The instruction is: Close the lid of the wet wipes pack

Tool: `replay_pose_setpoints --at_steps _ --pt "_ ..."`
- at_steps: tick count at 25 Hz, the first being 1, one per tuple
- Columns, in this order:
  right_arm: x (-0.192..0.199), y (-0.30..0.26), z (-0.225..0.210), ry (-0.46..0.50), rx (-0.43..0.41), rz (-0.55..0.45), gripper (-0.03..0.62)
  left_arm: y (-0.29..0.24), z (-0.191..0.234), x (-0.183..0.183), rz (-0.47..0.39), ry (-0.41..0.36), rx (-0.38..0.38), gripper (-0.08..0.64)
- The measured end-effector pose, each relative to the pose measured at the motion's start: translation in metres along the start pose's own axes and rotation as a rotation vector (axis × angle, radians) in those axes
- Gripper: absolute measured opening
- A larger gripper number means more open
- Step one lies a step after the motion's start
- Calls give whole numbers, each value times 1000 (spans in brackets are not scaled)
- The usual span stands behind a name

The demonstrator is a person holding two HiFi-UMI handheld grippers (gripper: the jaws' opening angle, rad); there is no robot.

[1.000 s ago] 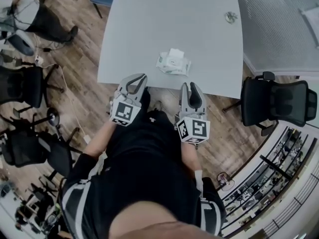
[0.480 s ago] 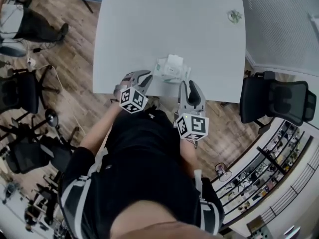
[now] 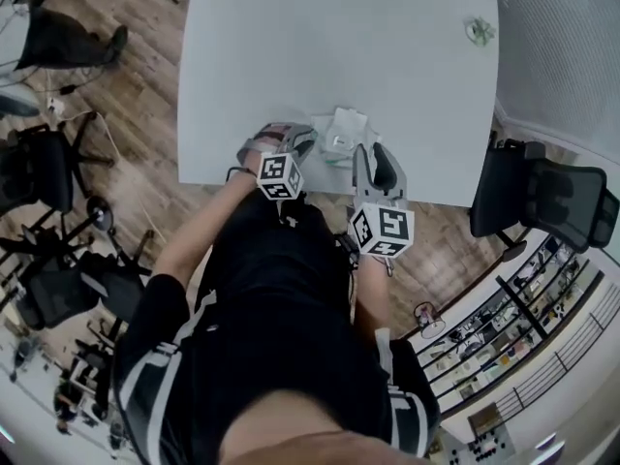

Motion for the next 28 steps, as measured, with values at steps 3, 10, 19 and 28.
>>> replay_pose_setpoints --at_steps 3,10,19,28 --pt "6 -20 -10 3 -7 55 141 -23 -10 9 45 -66 85 121" --pt "24 -72 -42 28 -61 249 143 -48 -14 17 64 -41 202 121" --pt "74 -132 -64 314 -244 658 141 -49 -10 20 67 -40 247 121" --pt "105 -178 -80 437 -347 847 141 -51 -9 20 72 -46 237 121"
Point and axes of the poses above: the fingertips, and each gripper's own axes: y backward along the fingers, z to its left, x out of its underside, the point moved 4 cm from there along y, backward along the fingers, and after that the axes turned 5 degrees about -y, right-handed, at the moved point
